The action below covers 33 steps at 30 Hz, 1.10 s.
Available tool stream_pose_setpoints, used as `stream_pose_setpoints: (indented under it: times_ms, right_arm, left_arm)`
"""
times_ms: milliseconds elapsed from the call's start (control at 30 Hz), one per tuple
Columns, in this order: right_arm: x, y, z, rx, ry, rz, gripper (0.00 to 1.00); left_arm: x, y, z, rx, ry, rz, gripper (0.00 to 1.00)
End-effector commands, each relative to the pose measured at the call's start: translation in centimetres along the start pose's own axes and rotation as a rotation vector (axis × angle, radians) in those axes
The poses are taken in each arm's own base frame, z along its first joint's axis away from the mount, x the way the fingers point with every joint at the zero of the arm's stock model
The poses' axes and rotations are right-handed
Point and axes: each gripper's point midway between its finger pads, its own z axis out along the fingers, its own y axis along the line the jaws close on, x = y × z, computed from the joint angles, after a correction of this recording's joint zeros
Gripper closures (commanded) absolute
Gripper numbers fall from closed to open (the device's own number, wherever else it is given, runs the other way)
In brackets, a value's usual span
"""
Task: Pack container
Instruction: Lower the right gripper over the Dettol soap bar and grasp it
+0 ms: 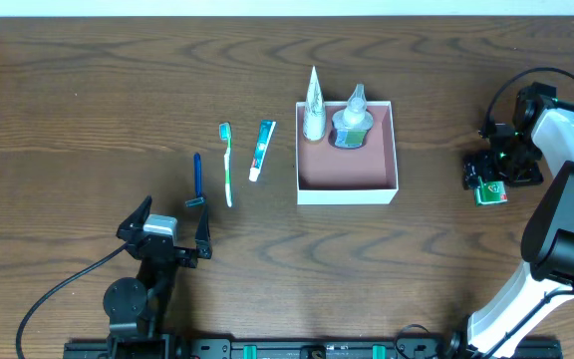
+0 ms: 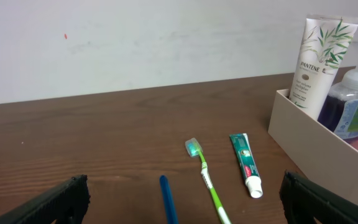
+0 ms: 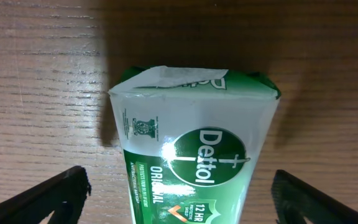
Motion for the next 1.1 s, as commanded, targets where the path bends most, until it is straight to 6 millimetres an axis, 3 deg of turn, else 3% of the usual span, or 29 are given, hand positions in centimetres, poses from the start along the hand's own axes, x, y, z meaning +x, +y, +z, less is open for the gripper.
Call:
stream_pose_setpoints:
  times_ms: [0, 900, 1067]
  right_arm:
    - [0.27, -0.18, 0.39, 0.0, 0.012, -0.008, 0.08]
    - [0.68, -0.03, 1.24, -0.002, 0.019, -0.008, 0.11]
    - [0.81, -0.11, 1.31, 0.004, 0.024, -0.008, 0.16]
  left_arm:
    - [1.57, -0.22, 0.1, 0.014, 0.043, 0.0, 0.02]
    - [1.57, -0.21, 0.1, 0.014, 0.043, 0.0, 0.02]
    - [1.57, -0.21, 0.1, 0.014, 0.043, 0.0, 0.02]
